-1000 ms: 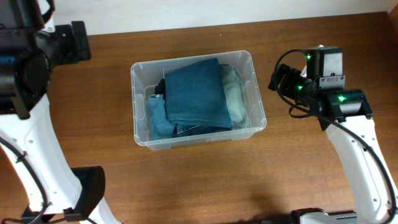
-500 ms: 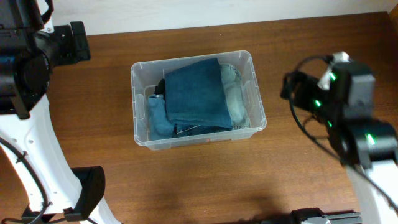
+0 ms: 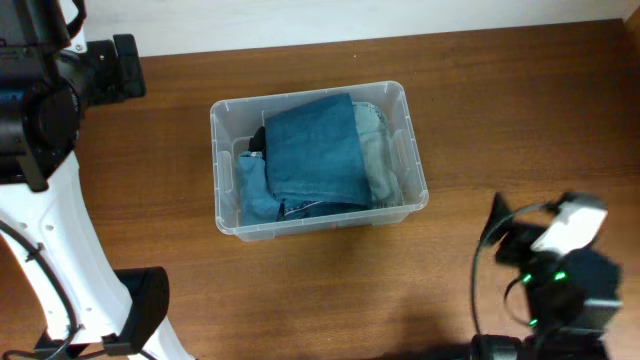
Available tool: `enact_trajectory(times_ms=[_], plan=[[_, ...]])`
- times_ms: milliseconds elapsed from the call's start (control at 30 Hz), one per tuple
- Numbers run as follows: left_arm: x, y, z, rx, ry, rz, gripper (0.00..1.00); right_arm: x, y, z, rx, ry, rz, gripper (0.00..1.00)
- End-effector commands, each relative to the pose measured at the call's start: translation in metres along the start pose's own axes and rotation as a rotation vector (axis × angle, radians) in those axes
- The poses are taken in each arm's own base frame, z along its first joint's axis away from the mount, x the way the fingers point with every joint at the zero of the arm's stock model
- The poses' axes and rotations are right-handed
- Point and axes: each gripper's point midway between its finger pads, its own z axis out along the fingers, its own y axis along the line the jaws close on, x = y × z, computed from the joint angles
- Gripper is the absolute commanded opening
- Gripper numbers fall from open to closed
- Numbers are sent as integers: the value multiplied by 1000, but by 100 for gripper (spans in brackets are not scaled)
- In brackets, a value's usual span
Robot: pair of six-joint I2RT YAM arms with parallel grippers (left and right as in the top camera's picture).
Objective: Pack container
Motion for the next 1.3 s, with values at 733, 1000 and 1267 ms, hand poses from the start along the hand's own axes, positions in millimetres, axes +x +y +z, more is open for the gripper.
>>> enact_trajectory(times_ms=[733, 1000, 1267], plan=[[-2, 3, -2, -7, -10, -18, 99, 120, 0, 40, -65, 50, -23, 98], [-2, 3, -2, -7, -10, -18, 99, 120, 0, 40, -65, 50, -23, 98], [0, 2, -1, -7, -2, -16, 99, 120, 0, 40, -65, 50, -23, 98]])
